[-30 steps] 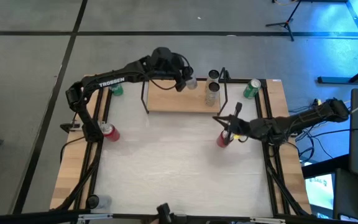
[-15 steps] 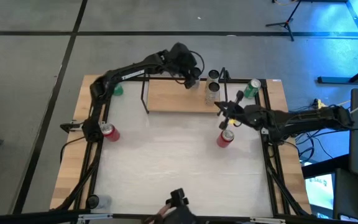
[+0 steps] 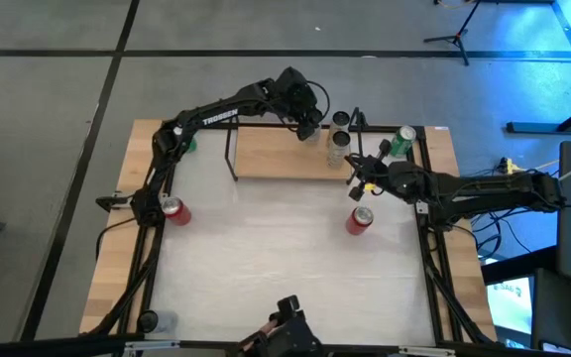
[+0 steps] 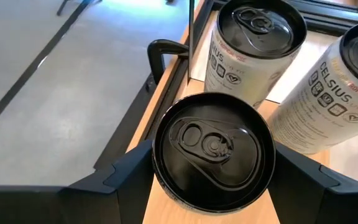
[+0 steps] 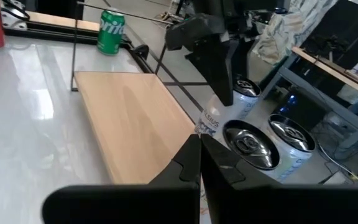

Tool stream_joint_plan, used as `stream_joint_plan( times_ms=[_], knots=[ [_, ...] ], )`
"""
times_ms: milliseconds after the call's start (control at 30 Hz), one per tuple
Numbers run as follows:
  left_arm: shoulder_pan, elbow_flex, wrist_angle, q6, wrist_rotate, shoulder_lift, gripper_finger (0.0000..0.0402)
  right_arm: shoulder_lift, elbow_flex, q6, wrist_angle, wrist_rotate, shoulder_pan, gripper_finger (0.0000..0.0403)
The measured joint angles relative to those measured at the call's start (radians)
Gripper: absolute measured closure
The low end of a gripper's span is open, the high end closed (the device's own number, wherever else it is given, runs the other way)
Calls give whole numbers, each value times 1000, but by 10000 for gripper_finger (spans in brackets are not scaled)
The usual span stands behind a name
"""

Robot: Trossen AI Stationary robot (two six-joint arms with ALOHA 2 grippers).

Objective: Place canned beverage on shelf
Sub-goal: Put the right white and blue soda can on the shelf

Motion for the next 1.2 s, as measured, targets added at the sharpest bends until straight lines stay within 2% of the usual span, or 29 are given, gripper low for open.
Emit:
stream_joint_plan(
  times_ms=[300, 667, 1200],
  knots=[
    [-1, 0, 2, -10, 24, 0, 153, 0, 0, 0, 0, -31, 0, 398],
    [-23, -1, 8, -10, -17, 0, 120, 0, 0, 0, 0, -31, 1, 398],
    [-37, 10, -7, -9, -33, -7, 117, 0, 0, 0, 0, -32, 1, 398]
  ],
)
